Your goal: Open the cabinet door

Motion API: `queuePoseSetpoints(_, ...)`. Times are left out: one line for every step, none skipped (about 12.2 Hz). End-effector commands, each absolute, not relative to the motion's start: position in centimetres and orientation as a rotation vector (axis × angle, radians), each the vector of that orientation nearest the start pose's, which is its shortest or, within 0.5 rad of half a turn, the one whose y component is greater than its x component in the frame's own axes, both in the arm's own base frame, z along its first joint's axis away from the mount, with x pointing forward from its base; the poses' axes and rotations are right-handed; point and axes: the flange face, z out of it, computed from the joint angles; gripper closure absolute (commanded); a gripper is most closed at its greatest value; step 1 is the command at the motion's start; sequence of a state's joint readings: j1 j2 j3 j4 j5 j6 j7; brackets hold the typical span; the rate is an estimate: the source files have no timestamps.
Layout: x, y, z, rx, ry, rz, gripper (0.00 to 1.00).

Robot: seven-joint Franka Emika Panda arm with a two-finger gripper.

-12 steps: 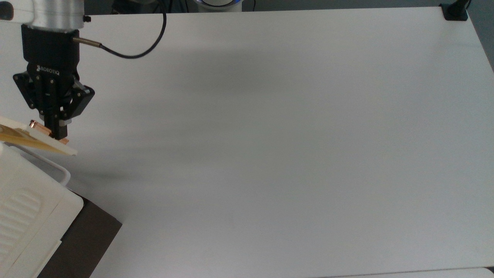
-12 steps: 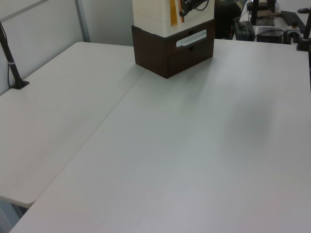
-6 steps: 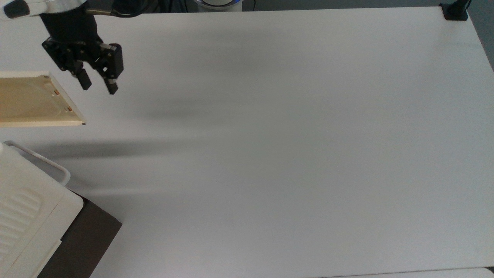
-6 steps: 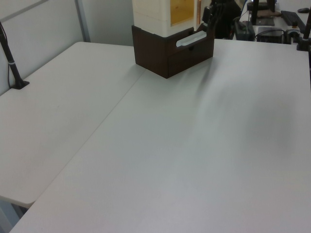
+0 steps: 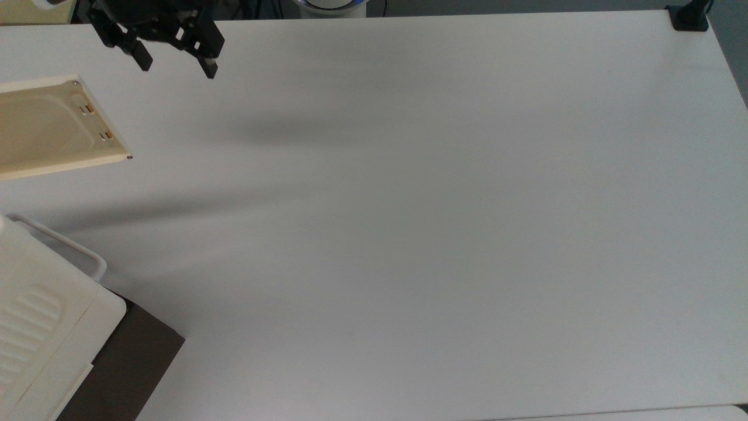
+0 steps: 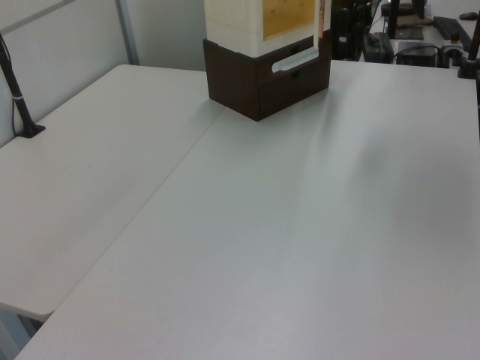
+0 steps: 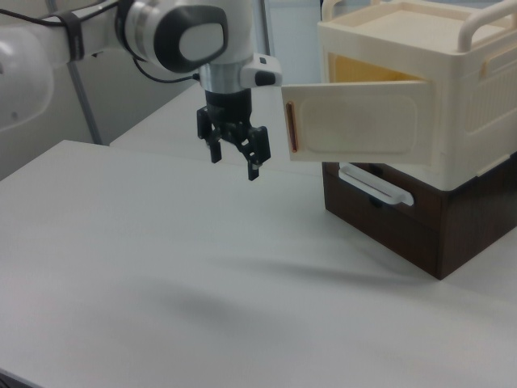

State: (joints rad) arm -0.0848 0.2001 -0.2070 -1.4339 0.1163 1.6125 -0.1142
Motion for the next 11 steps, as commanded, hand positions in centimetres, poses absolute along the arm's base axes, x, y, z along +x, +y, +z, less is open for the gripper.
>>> queuePoseSetpoints(57.3, -13.5, 59.1, -3.119, 0.27, 0.11, 0.0)
queuePoseSetpoints(57.6, -12.7, 59.0, -3.128, 0.323, 0.109, 0.0)
queuePoseSetpoints(57.9, -12.5, 58.7, -3.144, 0.383, 0.112, 0.0)
queuePoseSetpoints(58.3, -11.6, 58.4, -3.169, 0.386, 0.113, 0.0)
queuePoseSetpoints(58.3, -11.8, 58.3, -3.174, 0.371, 0.114, 0.0)
queuePoseSetpoints(58.4, -12.4, 59.0, -3.17, 0.378, 0.068, 0.0)
queuePoseSetpoints(58.4, -12.8, 59.4, -3.176, 0.329, 0.049, 0.0)
queuePoseSetpoints(58.2, -13.3, 59.5, -3.178, 0.278, 0.053, 0.0)
queuePoseSetpoints(58.0, -13.9, 59.6, -3.173, 0.263, 0.058, 0.0)
queuePoseSetpoints(57.9, -13.9, 59.6, -3.168, 0.263, 0.057, 0.0)
queuePoseSetpoints(57.9, -14.0, 59.6, -3.164, 0.265, 0.056, 0.0)
